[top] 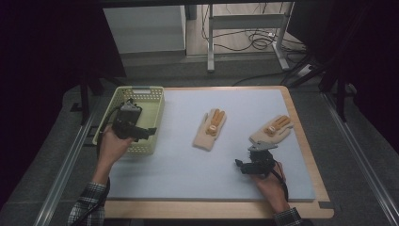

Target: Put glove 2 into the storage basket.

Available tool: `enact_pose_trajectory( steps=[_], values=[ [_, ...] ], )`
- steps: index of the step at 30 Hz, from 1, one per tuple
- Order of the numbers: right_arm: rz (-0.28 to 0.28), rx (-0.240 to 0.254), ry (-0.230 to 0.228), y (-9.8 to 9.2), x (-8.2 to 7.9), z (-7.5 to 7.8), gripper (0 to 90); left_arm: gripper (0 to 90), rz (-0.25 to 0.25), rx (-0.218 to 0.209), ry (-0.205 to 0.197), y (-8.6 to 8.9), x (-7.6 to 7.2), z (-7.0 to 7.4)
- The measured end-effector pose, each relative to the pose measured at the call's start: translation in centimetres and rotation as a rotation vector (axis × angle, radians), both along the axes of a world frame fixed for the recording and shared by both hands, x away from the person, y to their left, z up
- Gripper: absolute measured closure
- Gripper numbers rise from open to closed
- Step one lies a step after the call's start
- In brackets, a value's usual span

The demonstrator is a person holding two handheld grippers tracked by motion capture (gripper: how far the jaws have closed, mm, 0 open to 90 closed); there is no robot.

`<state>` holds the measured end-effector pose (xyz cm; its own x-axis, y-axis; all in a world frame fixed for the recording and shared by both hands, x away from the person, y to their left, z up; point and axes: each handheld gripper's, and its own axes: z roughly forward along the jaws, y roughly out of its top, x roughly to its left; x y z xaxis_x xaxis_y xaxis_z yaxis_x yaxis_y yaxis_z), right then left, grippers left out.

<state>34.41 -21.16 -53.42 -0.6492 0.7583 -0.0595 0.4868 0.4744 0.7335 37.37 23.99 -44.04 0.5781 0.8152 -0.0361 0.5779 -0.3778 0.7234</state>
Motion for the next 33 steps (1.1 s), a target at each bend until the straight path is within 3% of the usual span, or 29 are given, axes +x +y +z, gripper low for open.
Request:
enact_pose_trajectory(
  steps=[6, 7, 11, 14, 17, 18, 19, 23, 24, 25, 26, 27, 30, 33],
  values=[
    [-0.001, 0.0, 0.0, 0.0, 0.0, 0.0, 22.9, 1.4, -0.098, -0.028, -0.066, -3.6, -3.3, 0.2],
    [-0.001, 0.0, 0.0, 0.0, 0.0, 0.0, 22.9, 1.4, -0.098, -0.028, -0.066, -3.6, -3.3, 0.2],
    [-0.002, -0.001, -0.001, 0.0, 0.0, 0.0, 22.9, 1.4, -0.166, 0.014, -0.093, -6.0, -5.8, -1.1],
    [-0.002, 0.0, 0.0, 0.0, 0.0, 0.0, 22.8, 1.4, -0.179, 0.025, -0.105, -6.6, -6.7, -1.9],
    [-0.003, 0.0, 0.001, 0.0, 0.0, 0.0, 22.5, 1.3, -0.207, -0.005, -0.087, -7.4, -8.0, -4.3],
    [-0.003, 0.0, 0.001, 0.0, 0.0, 0.0, 22.5, 1.2, -0.207, -0.005, -0.087, -7.4, -8.0, -4.3],
    [-0.003, 0.001, 0.001, 0.0, 0.0, 0.0, 22.3, 0.8, -0.212, 0.003, -0.073, -7.8, -8.3, -5.8],
    [-0.007, 0.003, 0.008, 0.0, 0.1, 0.0, 20.5, 0.0, -0.191, 0.051, -0.042, -7.9, -8.5, -8.5],
    [-0.007, 0.004, 0.01, 0.0, 0.1, 0.0, 20.4, 0.0, -0.191, 0.051, -0.042, -7.9, -8.5, -8.5],
    [-0.006, 0.004, 0.012, 0.0, 0.1, 0.0, 20.4, 0.0, -0.185, 0.103, -0.03, -7.9, -8.5, -9.2],
    [-0.006, 0.004, 0.012, 0.0, 0.1, 0.0, 20.4, 0.0, -0.185, 0.103, -0.03, -7.9, -8.5, -9.2],
    [-0.006, 0.003, 0.013, 0.0, 0.1, 0.0, 20.4, 0.0, -0.164, 0.138, -0.037, -7.7, -8.6, -9.6],
    [-0.006, 0.005, 0.016, -0.1, 0.2, 0.0, 20.9, 0.0, -0.159, 0.12, -0.01, -7.1, -8.7, -10.4],
    [-0.014, 0.012, 0.016, -0.1, 0.1, 0.1, 25.2, 0.0, -0.141, 0.031, 0.024, -6.2, -8.7, -11.1]
  ],
)
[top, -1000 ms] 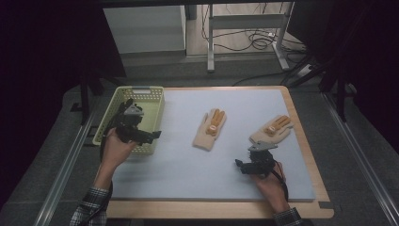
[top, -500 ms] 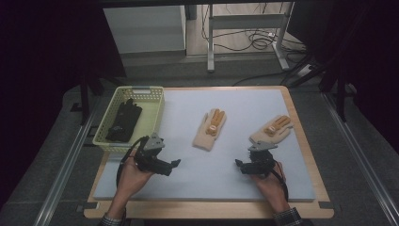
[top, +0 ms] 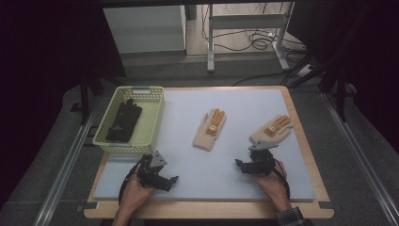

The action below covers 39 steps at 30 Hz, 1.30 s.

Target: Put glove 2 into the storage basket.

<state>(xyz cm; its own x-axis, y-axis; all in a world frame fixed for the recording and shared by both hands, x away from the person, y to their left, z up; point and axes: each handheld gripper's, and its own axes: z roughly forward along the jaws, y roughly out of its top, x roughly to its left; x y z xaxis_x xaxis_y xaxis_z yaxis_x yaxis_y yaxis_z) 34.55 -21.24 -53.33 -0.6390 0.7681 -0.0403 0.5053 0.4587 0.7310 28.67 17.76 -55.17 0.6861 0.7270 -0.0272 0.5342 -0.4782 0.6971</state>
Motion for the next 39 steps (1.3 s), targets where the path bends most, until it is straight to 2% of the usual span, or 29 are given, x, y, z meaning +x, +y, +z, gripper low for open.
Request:
enact_pose_trajectory(
  steps=[2, 4, 8, 9, 10, 11, 12, 14, 15, 16, 17, 18, 23, 25, 27, 30, 31, 32, 33, 34, 36, 39],
  values=[
    [0.001, 0.013, 0.001, 0.0, 0.0, 0.2, 35.8, 0.9, 0.01, -0.007, 0.008, 0.1, 0.1, 0.0],
    [0.015, 0.036, 0.018, 0.2, 0.3, 0.4, 42.5, 0.5, 0.01, -0.009, 0.013, 0.1, 0.1, 0.0],
    [0.034, 0.061, 0.013, 1.4, 1.4, 1.2, 61.1, 0.5, 0.011, -0.011, 0.012, 0.1, 0.1, -0.1],
    [0.034, 0.061, 0.013, 1.4, 1.4, 1.2, 61.1, 0.5, 0.011, -0.011, 0.012, 0.1, 0.1, -0.1],
    [0.042, 0.064, 0.026, 2.2, 2.4, 1.6, 69.9, 0.6, 0.011, -0.011, 0.012, 0.2, 0.1, -0.1],
    [0.042, 0.064, 0.026, 2.2, 2.4, 1.6, 69.9, 0.6, 0.011, -0.011, 0.012, 0.2, 0.1, -0.1],
    [0.054, 0.058, 0.027, 3.2, 3.5, 2.0, 74.8, 0.6, 0.012, -0.012, 0.012, 0.2, 0.1, -0.1],
    [0.061, 0.053, 0.023, 4.2, 4.7, 2.2, 76.8, 0.7, 0.012, -0.013, 0.012, 0.2, 0.1, -0.1],
    [0.061, 0.053, 0.023, 4.2, 4.7, 2.2, 76.8, 0.7, 0.012, -0.013, 0.012, 0.2, 0.1, -0.1],
    [0.065, 0.042, 0.014, 5.1, 5.8, 2.4, 77.0, 0.7, 0.012, -0.013, 0.011, 0.2, 0.1, -0.1],
    [0.065, 0.042, 0.014, 5.1, 5.8, 2.4, 77.0, 0.7, 0.012, -0.013, 0.011, 0.2, 0.1, -0.1],
    [0.059, 0.036, -0.003, 5.9, 6.8, 2.5, 76.9, 0.7, 0.012, -0.013, 0.011, 0.2, 0.1, -0.1],
    [0.037, 0.014, -0.034, 7.6, 9.1, 2.3, 70.7, 0.7, 0.012, -0.014, 0.011, 0.2, 0.1, -0.1],
    [0.021, 0.01, -0.028, 8.0, 10.0, 2.0, 67.9, 0.7, 0.012, -0.014, 0.011, 0.2, 0.1, -0.1],
    [0.01, 0.031, -0.015, 8.4, 10.6, 1.6, 62.5, 0.7, 0.012, -0.014, 0.011, 0.2, 0.1, -0.1],
    [-0.003, 0.035, 0.002, 8.8, 11.3, 0.9, 61.8, 0.7, 0.009, -0.011, 0.012, 0.2, 0.1, -0.1],
    [-0.009, 0.028, 0.008, 8.8, 11.4, 0.6, 63.3, 0.7, 0.009, -0.011, 0.012, 0.2, 0.1, -0.1],
    [-0.013, 0.022, 0.016, 8.9, 11.5, 0.3, 68.9, 0.7, 0.009, -0.011, 0.012, 0.2, 0.1, -0.1],
    [-0.013, 0.022, 0.016, 8.9, 11.5, 0.3, 68.9, 0.7, 0.009, -0.011, 0.012, 0.2, 0.1, -0.1],
    [-0.001, 0.085, 0.044, 8.7, 11.5, 0.0, 83.7, 0.7, 0.009, -0.011, 0.012, 0.2, 0.1, -0.1],
    [0.004, 0.091, 0.055, 8.8, 11.4, 0.1, 87.2, 0.8, 0.009, -0.011, 0.012, 0.2, 0.1, -0.1],
    [0.015, 0.049, 0.044, 9.0, 11.1, 0.5, 88.0, 0.8, 0.009, -0.01, 0.012, 0.2, 0.1, -0.1]
  ],
)
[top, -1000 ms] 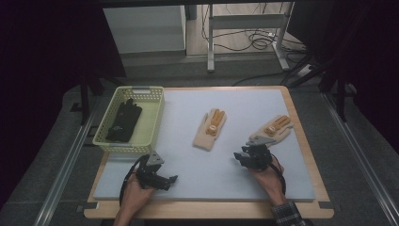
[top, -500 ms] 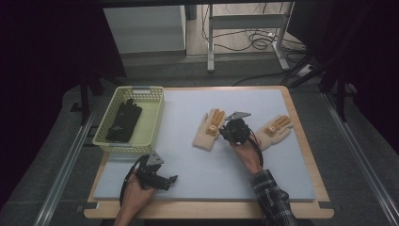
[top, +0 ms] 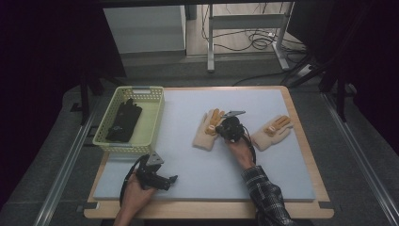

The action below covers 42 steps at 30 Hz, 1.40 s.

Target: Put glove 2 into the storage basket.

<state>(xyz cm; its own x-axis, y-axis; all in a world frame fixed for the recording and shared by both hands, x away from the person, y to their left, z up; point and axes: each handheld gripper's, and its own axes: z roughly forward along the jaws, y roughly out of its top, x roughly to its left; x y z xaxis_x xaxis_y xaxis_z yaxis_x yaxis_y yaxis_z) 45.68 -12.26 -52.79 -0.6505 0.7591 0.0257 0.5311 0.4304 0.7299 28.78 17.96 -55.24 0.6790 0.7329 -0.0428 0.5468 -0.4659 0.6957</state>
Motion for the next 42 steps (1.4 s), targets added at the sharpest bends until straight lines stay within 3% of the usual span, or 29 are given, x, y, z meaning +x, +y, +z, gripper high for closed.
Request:
enact_pose_trajectory(
  steps=[6, 7, 10, 14, 15, 18, 21, 24, 29, 30, 31, 33, 36, 40, 42],
  values=[
    [0.028, 0.057, -0.022, -1.5, -1.9, 2.4, 87.9, 0.8, 0.0, 0.0, 0.0, 0.0, 0.0, 0.0],
    [0.028, 0.057, -0.022, -1.5, -1.9, 2.4, 87.9, 0.8, 0.0, 0.0, 0.0, 0.0, 0.0, 0.0],
    [0.043, 0.053, -0.047, -3.2, -3.9, 4.1, 87.9, 0.7, 0.002, -0.002, 0.0, 0.0, 0.0, 0.0],
    [0.03, 0.039, -0.06, -4.8, -5.2, 5.2, 87.9, 0.8, 0.003, -0.002, 0.0, 0.0, 0.0, 0.0],
    [0.016, 0.027, -0.075, -6.0, -5.9, 6.0, 87.9, 0.7, 0.003, -0.003, 0.0, 0.0, 0.0, 0.0],
    [-0.001, 0.014, -0.099, -7.3, -6.5, 7.4, 87.8, 0.8, 0.003, -0.003, 0.0, 0.0, 0.0, 0.0],
    [-0.001, 0.019, -0.113, -7.3, -6.5, 8.3, 87.6, 0.8, 0.002, -0.002, -0.001, 0.0, 0.0, 0.0],
    [0.015, 0.032, -0.109, -6.2, -6.2, 8.3, 87.3, 0.8, 0.0, 0.001, 0.0, 0.0, 0.0, 0.0],
    [0.099, 0.04, -0.063, -0.8, -4.9, 6.1, 85.1, 0.8, 0.0, 0.001, 0.0, 0.0, 0.0, 0.0],
    [0.099, 0.04, -0.063, -0.8, -4.9, 6.1, 85.1, 0.8, 0.0, 0.001, 0.0, 0.0, 0.0, 0.0],
    [0.131, 0.044, -0.043, 1.1, -4.6, 5.2, 77.6, 0.8, -0.001, 0.002, 0.0, 0.0, 0.0, 0.0],
    [0.156, 0.022, -0.045, 2.4, -4.5, 4.6, 72.2, 0.8, -0.001, 0.002, 0.0, 0.0, 0.0, 0.0],
    [0.15, -0.017, -0.058, 2.6, -4.5, 4.3, 69.1, 0.8, 0.0, 0.002, 0.0, 0.0, 0.0, 0.0],
    [0.101, -0.008, -0.042, 0.7, -4.2, 4.5, 67.1, 0.8, 0.0, 0.0, 0.0, 0.0, 0.0, 0.0],
    [0.036, 0.019, -0.023, -2.1, -3.8, 4.6, 63.6, 0.8, 0.0, 0.001, 0.0, 0.0, 0.0, 0.0]
  ],
)
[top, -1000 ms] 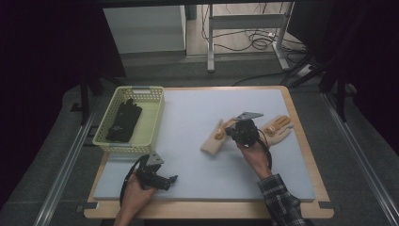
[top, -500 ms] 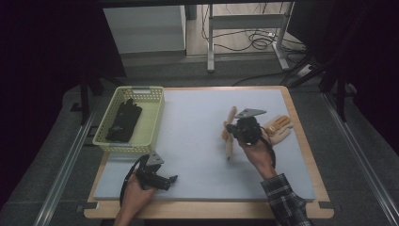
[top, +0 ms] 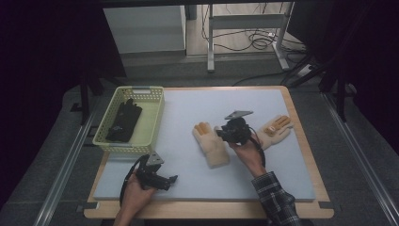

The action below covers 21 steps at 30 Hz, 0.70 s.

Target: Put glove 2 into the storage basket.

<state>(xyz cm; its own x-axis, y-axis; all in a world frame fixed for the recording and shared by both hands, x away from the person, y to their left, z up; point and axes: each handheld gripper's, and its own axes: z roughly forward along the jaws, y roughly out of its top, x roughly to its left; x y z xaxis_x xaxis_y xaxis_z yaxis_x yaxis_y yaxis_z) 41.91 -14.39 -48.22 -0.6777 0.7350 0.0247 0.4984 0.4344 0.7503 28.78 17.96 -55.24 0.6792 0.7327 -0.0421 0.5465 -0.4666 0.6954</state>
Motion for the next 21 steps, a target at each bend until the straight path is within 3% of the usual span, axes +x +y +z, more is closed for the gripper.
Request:
enact_pose_trajectory(
  steps=[3, 4, 5, 9, 11, 13, 15, 17, 21],
  values=[
    [-0.06, 0.007, 0.004, -3.0, 0.0, 0.0, 59.9, 0.8, 0.0, 0.0, 0.0, 0.0, 0.0, 0.0],
    [-0.06, 0.007, 0.004, -3.0, 0.0, 0.0, 59.9, 0.8, 0.0, 0.0, 0.0, 0.0, 0.0, 0.0],
    [-0.096, 0.007, 0.004, -4.9, 0.0, 0.1, 57.2, 0.8, 0.001, -0.001, 0.0, 0.0, 0.0, 0.0],
    [-0.176, -0.001, 0.0, -8.6, -0.1, 0.2, 51.9, 0.8, 0.001, -0.001, 0.0, 0.0, 0.0, 0.0],
    [-0.194, -0.006, -0.001, -9.5, -0.1, 0.3, 50.5, 0.8, 0.001, -0.001, 0.0, 0.0, 0.0, 0.0],
    [-0.255, -0.018, -0.002, -11.8, -0.1, 0.3, 45.3, 0.8, 0.001, -0.001, 0.0, 0.0, 0.0, 0.0],
    [-0.28, -0.02, 0.0, -12.4, 0.0, 0.3, 43.6, 0.8, 0.001, -0.001, 0.0, 0.0, 0.0, 0.0],
    [-0.351, -0.025, 0.012, -13.9, 0.2, -0.1, 39.0, 0.8, 0.001, -0.001, 0.0, 0.0, 0.0, 0.0],
    [-0.4, -0.037, 0.029, -14.6, 0.9, -1.0, 35.1, 0.8, 0.001, -0.001, 0.0, 0.0, 0.0, 0.0]
  ],
)
